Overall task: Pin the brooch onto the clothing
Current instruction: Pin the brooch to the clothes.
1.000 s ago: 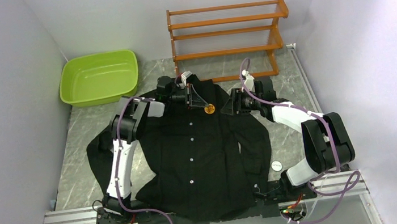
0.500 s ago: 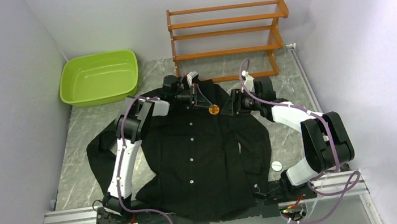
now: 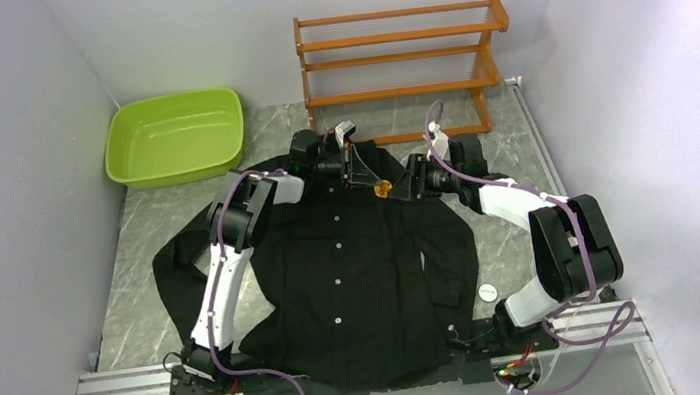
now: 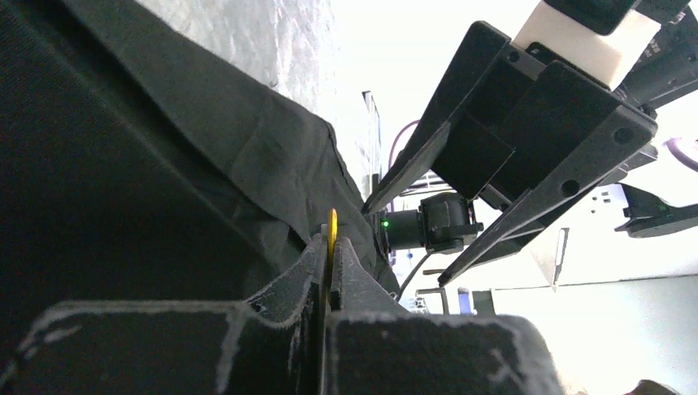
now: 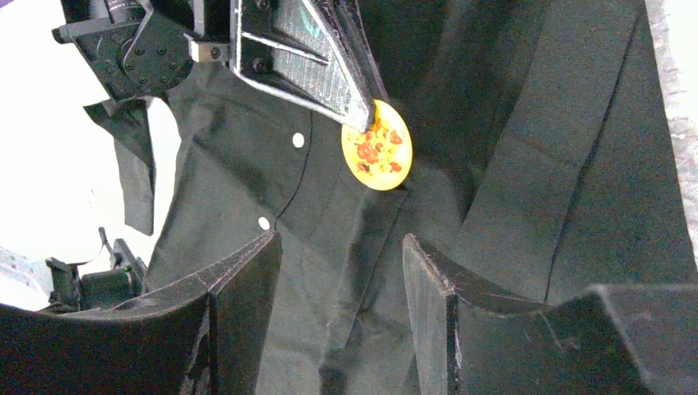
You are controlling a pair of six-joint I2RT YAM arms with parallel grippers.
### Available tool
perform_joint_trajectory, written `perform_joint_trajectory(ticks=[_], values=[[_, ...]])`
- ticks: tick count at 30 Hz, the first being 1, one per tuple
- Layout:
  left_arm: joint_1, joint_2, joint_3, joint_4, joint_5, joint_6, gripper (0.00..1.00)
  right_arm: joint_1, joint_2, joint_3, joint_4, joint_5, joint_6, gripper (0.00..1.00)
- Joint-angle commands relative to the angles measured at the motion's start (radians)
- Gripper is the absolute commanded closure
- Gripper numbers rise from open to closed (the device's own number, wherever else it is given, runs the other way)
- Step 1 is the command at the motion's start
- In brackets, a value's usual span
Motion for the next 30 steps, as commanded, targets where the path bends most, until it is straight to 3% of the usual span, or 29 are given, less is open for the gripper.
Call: perform_joint_trajectory(ticks=[1,8,17,25,30], values=[[-0.015,0.023,0.051,0.077,0.015,-0.039,0.97,-0.011,0.035,0.010,0.107,-0.063,0.041,0.40],[-0.015,0.009,0.053,0.113,0.032,-0.072,0.97,-0.021,0.120,0.050,0.143,-0.103,0.069,0.45],[-0.014,-0.113,-0.034,-0.037,0.042,0.076,0.97,-0.021,0.129,0.112,0.123,-0.166,0.072,0.53],[-0.013,-0.195,-0.123,0.109,0.043,-0.008,0.97,-0.023,0.112,0.116,0.083,-0.152,0.081,0.57],[-0.013,-0.243,-0.151,0.084,0.037,0.016,0.97,-0.023,0.103,0.096,0.118,-0.206,0.119,0.62]])
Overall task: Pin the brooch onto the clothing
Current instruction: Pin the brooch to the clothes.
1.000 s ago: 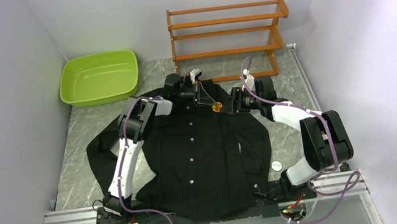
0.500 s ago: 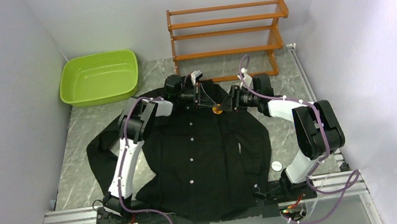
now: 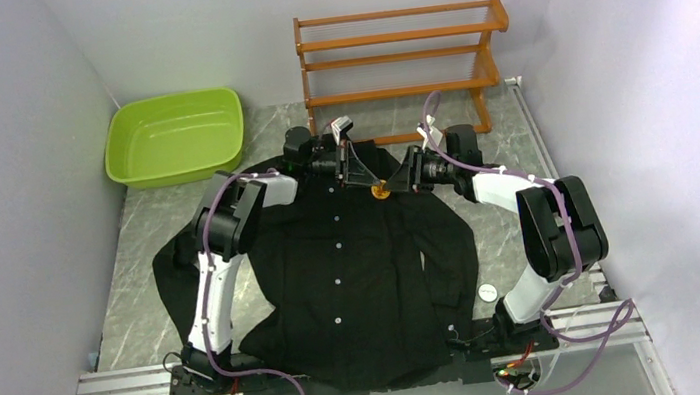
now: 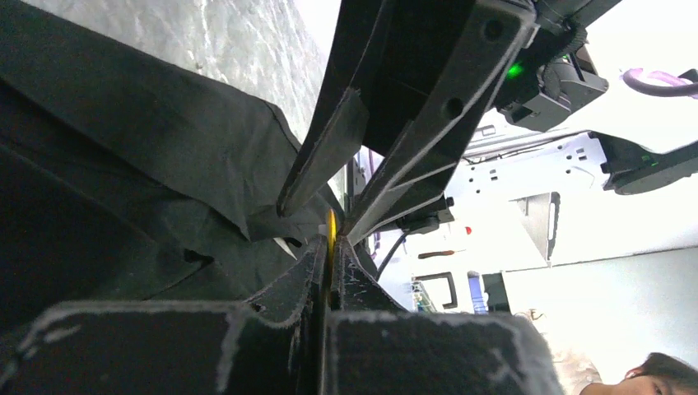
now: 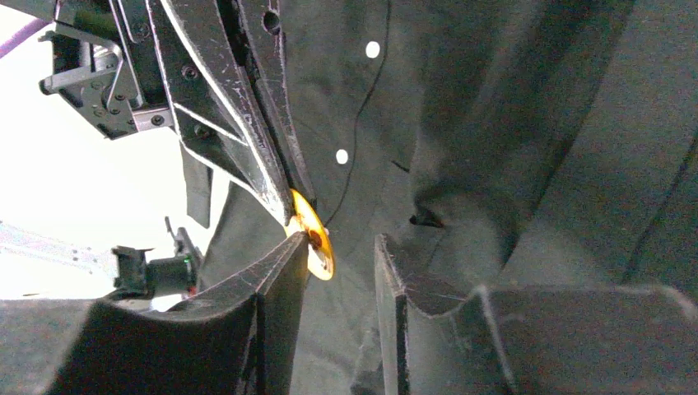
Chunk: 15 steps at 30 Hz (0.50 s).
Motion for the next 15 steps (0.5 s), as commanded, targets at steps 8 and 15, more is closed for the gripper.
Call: perform_joint_trajectory(ticks=[8,15], values=[[-0.001,-0.083,-0.021,0.130,0.014,-0.056,0.97,-0.005,-0.025,-0.036,0.212,-0.141,0.154,0.73],[0.000,-0.076,-0.003,0.083,0.005,-0.018,0.97,-0.005,-0.020,-0.047,0.252,-0.176,0.198,0.84]])
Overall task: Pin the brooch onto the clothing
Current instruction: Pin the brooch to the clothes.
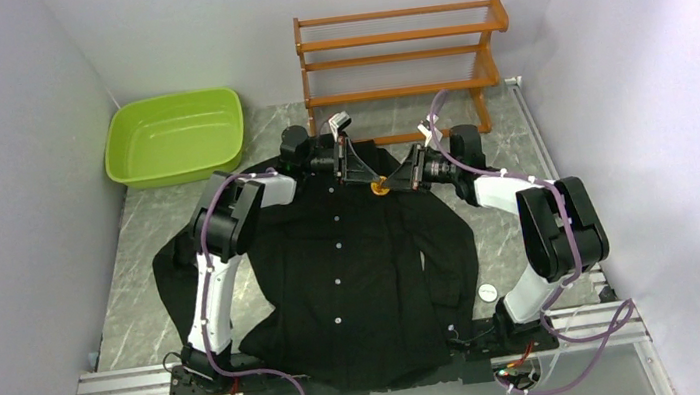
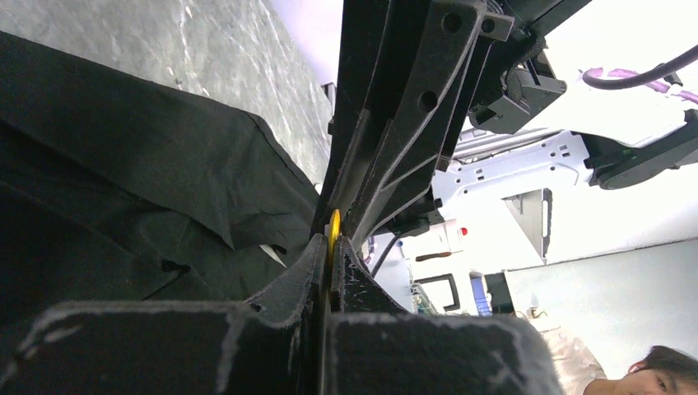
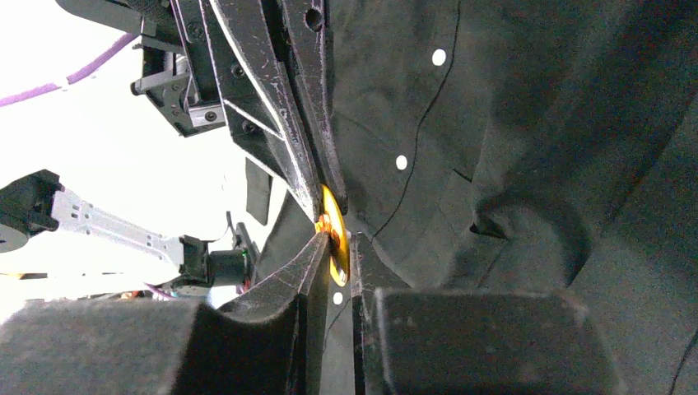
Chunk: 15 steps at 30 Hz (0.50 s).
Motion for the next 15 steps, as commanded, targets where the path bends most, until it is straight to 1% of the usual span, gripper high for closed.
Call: perform_joint_trajectory(ticks=[1,3,6,10,15], values=[[-0.003,-0.052,0.018,-0.047,0.001,0.070,0.97,-0.001,-0.021,-0.008,0.082,-0.048,0.035,0.83],[-0.003,-0.062,0.021,-0.129,-0.007,0.124,0.97,-0.001,-0.032,-0.012,0.070,-0.040,0.030,0.78],[-0.002,-0.071,0.021,-0.177,-0.015,0.167,0.97,-0.001,-0.035,-0.018,0.087,-0.046,0.050,0.72],[-0.001,-0.071,0.025,-0.198,-0.021,0.184,0.97,-0.001,-0.030,-0.030,0.129,-0.069,0.092,0.73],[0.000,-0.070,0.024,-0.188,-0.025,0.178,0.97,-0.001,-0.032,-0.036,0.146,-0.081,0.120,0.74]])
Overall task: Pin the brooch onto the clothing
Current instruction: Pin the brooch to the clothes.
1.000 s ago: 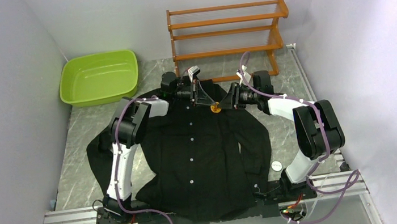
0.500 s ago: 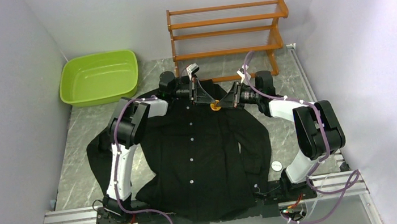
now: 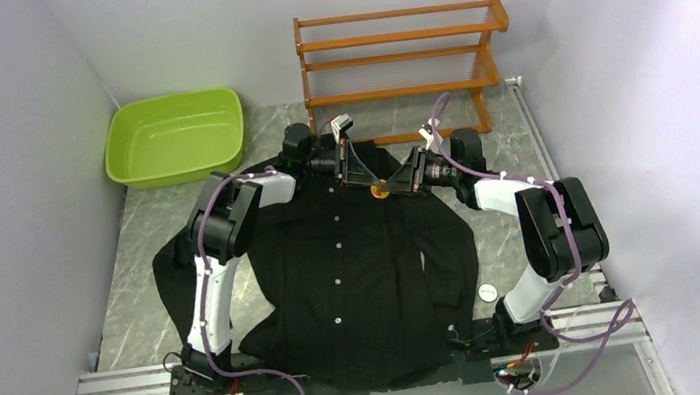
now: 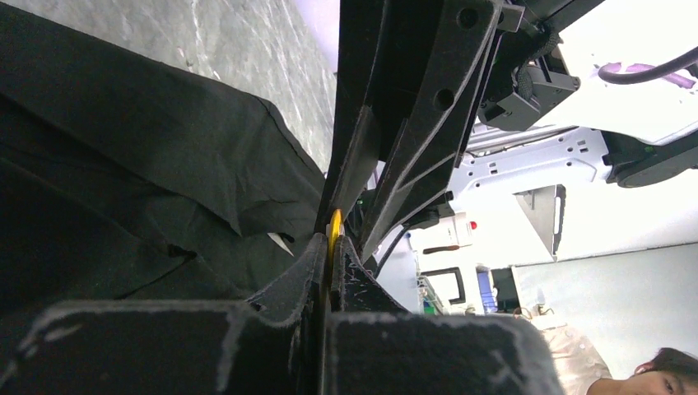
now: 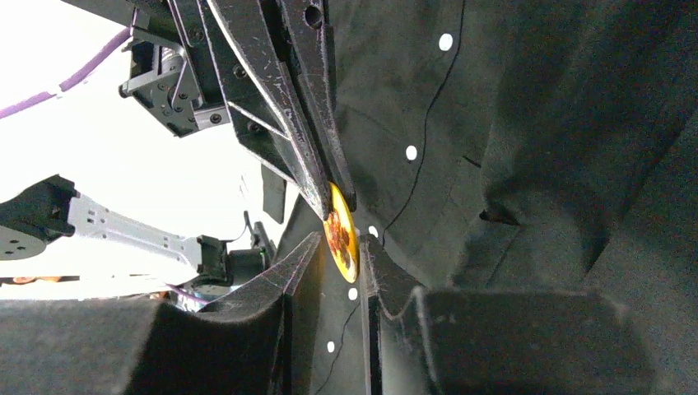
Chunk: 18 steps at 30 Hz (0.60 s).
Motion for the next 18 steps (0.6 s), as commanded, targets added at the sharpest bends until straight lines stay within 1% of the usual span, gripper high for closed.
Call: perform_joint_trajectory(ticks=[1,2,6,8,10,11,14,16,18], values=[[0.003,-0.041,0.021,0.001,-0.025,0.037,0.98,0.001,-0.032,-0.007,0.112,-0.070,0.053,0.73],[0.004,-0.041,0.017,0.015,-0.024,0.024,0.97,0.001,-0.032,-0.014,0.121,-0.072,0.062,0.70],[0.010,-0.037,0.018,0.073,-0.016,-0.023,0.97,0.001,-0.036,-0.040,0.135,-0.064,0.080,0.52],[0.010,-0.037,0.019,0.100,-0.015,-0.042,0.97,0.001,-0.035,-0.047,0.141,-0.061,0.083,0.49],[0.010,-0.036,0.018,0.114,-0.014,-0.052,0.97,0.002,-0.026,-0.053,0.165,-0.064,0.105,0.51],[0.010,-0.037,0.019,0.115,-0.016,-0.053,0.97,0.001,-0.022,-0.054,0.178,-0.066,0.114,0.56],[0.010,-0.039,0.017,0.117,-0.016,-0.053,0.97,0.001,-0.010,-0.067,0.263,-0.078,0.162,0.63],[0.010,-0.036,0.016,0.125,-0.011,-0.061,0.97,0.001,-0.004,-0.079,0.317,-0.083,0.197,0.64],[0.010,-0.032,0.014,0.141,-0.008,-0.074,0.97,0.001,0.006,-0.075,0.329,-0.077,0.209,0.64]])
